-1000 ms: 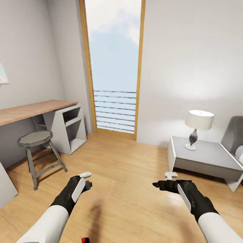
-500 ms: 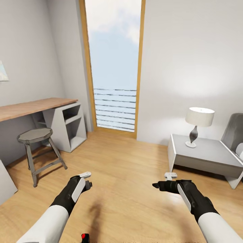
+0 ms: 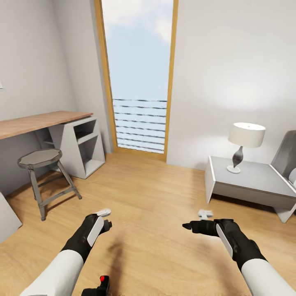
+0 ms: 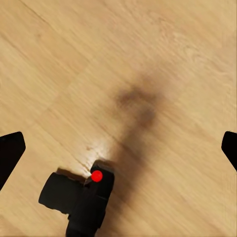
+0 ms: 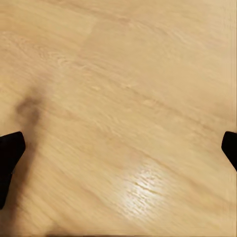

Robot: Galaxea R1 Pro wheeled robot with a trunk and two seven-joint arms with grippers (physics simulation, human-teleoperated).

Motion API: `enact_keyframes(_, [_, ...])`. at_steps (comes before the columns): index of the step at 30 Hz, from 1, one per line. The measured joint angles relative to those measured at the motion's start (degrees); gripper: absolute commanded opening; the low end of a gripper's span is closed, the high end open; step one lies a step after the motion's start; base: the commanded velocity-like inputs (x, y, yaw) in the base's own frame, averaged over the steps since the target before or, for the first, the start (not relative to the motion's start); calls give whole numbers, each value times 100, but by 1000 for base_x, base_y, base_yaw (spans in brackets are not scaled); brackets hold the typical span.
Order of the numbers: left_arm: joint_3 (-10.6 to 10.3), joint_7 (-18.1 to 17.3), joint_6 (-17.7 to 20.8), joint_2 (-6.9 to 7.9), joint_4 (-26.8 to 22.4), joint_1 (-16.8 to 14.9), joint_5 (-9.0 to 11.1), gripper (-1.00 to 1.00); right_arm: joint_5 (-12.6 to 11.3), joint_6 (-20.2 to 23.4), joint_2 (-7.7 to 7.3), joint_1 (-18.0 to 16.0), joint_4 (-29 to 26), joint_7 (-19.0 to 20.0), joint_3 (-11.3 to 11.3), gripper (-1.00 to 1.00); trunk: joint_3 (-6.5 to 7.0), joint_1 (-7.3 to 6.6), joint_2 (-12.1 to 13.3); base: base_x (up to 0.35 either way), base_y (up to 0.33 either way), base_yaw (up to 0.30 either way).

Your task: Attach the digital camera to the camera tripod in the bedroom.

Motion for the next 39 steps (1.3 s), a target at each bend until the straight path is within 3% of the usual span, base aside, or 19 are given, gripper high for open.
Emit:
enact_keyframes(4, [-2,8,-1,0,-6,0,-2,100,3,-4,-4,0,0,504,-1,100,-89,10,-5,0,0,0])
enact_keyframes(5, [-5,10,-2,0,-8,0,-2,100,14,-4,-4,0,2,780,-4,100,-111,13,-7,0,0,0])
enact_keyframes(10, [-1,19,2,0,-9,0,-3,100,23,-5,-10,0,13,1151,-14,100,-222,26,-13,0,0,0])
enact_keyframes(39, [-7,35,6,5,12,0,-20,100,38,-5,-14,0,8,1488,-20,100,-865,101,-53,0,0,0])
